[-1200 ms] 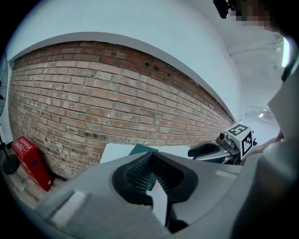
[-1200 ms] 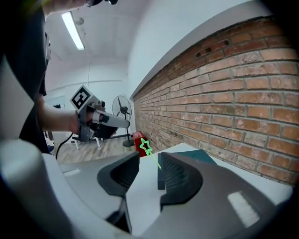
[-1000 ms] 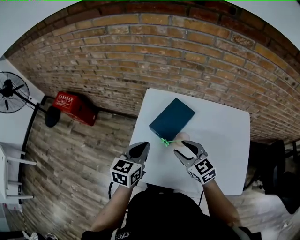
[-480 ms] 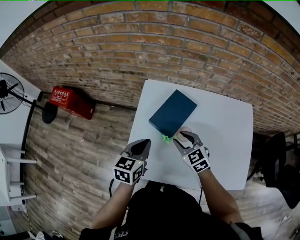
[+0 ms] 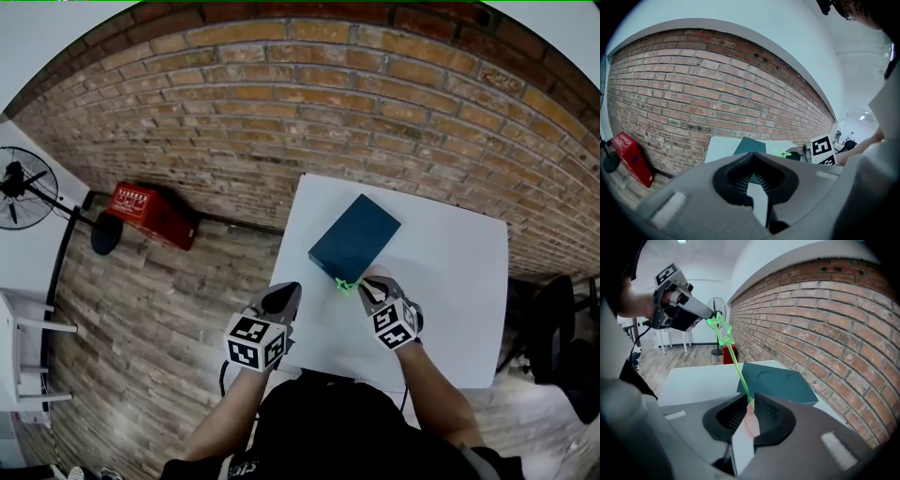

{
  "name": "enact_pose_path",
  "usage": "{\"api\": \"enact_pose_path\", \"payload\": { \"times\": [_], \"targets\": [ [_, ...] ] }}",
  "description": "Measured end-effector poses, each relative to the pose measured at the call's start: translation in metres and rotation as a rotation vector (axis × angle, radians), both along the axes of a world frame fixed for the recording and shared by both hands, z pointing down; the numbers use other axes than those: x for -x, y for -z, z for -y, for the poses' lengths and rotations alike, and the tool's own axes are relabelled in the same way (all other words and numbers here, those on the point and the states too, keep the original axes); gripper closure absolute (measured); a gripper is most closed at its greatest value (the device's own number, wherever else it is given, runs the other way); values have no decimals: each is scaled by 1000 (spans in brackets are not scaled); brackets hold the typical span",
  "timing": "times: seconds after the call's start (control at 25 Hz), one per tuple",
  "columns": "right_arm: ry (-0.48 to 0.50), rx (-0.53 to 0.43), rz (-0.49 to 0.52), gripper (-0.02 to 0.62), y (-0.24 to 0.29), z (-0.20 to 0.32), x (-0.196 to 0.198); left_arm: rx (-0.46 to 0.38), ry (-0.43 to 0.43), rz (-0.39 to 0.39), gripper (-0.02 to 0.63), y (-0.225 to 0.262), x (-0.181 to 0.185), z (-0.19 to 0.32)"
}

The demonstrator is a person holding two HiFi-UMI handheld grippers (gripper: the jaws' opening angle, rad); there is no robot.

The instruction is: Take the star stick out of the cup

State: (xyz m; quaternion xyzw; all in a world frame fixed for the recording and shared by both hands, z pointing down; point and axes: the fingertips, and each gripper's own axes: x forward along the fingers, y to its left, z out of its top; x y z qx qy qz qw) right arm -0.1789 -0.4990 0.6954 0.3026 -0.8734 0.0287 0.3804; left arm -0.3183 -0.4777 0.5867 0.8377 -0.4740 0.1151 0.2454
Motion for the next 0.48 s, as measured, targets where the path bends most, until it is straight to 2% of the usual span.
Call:
{"api": "enact_pose_path", "payload": {
  "times": [0.24, 0.48],
  "targets": [
    [15, -50, -51, 574, 1, 4, 3, -25, -13, -19, 598, 12, 10, 6],
    [-46, -116, -36, 580, 28, 13, 0, -63, -55, -60, 598, 25, 14, 19]
  ]
}}
